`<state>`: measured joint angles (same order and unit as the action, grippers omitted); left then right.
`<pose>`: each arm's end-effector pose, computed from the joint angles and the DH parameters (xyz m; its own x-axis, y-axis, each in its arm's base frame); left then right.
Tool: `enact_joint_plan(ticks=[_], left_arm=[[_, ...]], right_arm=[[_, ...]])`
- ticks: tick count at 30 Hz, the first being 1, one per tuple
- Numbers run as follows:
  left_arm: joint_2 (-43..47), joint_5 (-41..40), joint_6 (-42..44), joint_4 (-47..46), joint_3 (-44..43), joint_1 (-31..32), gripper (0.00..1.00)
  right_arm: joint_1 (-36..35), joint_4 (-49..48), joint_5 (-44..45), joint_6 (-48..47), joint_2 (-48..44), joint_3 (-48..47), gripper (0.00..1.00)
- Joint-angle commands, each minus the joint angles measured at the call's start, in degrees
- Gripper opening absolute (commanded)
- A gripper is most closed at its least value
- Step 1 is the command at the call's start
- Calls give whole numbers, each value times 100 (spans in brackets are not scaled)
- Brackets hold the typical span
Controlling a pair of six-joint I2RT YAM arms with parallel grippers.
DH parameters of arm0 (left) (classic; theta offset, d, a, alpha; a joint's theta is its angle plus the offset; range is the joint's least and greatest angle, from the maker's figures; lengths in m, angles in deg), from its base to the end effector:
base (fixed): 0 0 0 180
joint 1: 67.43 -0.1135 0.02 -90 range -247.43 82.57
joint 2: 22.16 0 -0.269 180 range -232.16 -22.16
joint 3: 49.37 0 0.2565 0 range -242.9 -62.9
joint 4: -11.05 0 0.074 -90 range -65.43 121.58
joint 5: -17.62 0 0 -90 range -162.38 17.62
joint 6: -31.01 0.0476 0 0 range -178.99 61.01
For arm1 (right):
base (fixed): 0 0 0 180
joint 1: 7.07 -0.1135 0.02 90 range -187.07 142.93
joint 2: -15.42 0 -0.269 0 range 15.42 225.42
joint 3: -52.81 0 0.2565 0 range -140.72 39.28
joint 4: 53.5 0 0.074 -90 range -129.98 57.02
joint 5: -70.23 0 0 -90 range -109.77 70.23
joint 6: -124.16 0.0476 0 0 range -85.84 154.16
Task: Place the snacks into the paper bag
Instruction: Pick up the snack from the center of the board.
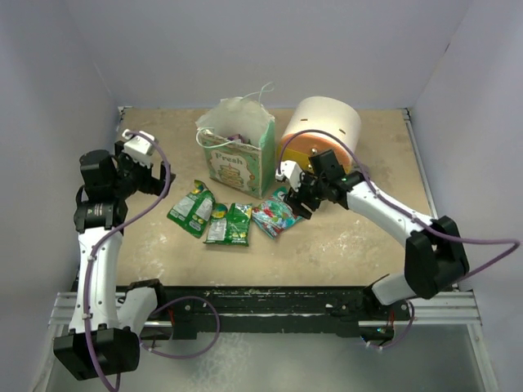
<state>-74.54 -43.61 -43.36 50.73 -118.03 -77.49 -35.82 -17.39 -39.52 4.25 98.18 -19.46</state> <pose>0.2090 0.0138 0.3525 -0.3007 0.1865 -0.9353 0.3767 0.9242 0.0632 0.2728 0.1680 0.2473 -0.2249 -0.6587 -0.7180 -0.8865 0.4442 -0.1298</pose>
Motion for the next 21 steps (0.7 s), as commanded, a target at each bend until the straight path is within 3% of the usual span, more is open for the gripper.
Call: enact_joint_plan(ticks=[1,10,21], left_arm=[[120,160,87,-232,47,-34,99],[92,268,153,-242,100,-39,99],[83,361,176,-254,143,-39,99]], right_arm=[[3,-607,558,84,392,43,68],[6,-810,906,-133,1101,-79,66],[1,-509,275,-128,1679,-88,59]])
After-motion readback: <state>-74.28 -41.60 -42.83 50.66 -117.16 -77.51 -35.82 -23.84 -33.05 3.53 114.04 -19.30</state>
